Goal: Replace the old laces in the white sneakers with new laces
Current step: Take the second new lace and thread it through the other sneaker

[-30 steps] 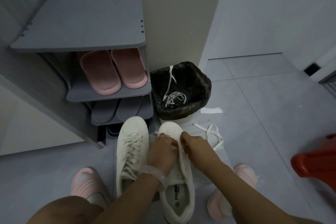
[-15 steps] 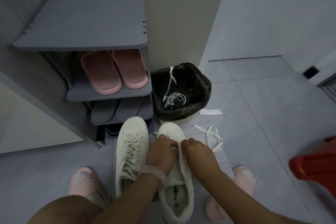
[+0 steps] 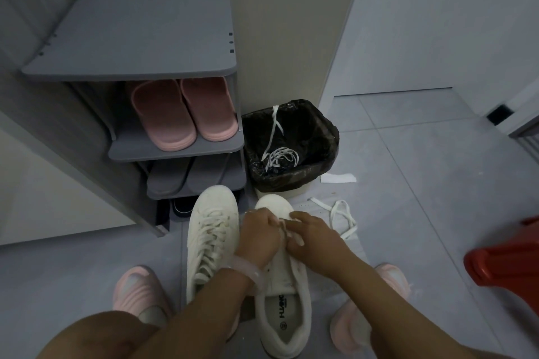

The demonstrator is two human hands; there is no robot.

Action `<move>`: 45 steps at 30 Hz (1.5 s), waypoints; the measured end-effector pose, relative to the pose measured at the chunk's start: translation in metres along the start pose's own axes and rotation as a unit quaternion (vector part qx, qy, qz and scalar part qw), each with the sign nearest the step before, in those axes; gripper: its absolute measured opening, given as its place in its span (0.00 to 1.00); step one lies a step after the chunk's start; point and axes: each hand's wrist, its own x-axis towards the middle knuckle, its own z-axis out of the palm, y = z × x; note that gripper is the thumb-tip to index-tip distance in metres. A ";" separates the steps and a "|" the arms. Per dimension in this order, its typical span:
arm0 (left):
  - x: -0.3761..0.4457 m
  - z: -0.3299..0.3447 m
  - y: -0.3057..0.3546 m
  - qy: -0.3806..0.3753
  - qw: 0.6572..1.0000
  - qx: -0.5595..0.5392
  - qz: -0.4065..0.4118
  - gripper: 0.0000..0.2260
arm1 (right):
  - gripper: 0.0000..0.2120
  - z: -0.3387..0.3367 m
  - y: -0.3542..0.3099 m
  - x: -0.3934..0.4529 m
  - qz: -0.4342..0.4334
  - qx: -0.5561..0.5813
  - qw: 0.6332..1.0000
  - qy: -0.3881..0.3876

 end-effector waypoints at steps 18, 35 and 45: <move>0.006 -0.041 -0.014 -0.078 0.996 -0.032 -0.036 0.12 | 0.09 -0.021 -0.027 0.006 0.056 0.420 0.897 0.121; 0.000 -0.027 -0.032 -0.019 0.987 0.133 0.086 0.06 | 0.13 -0.008 -0.030 0.014 0.030 -0.002 0.998 0.057; 0.005 -0.020 -0.039 0.027 0.993 0.087 0.070 0.04 | 0.15 -0.006 -0.031 0.013 0.051 0.133 0.990 0.010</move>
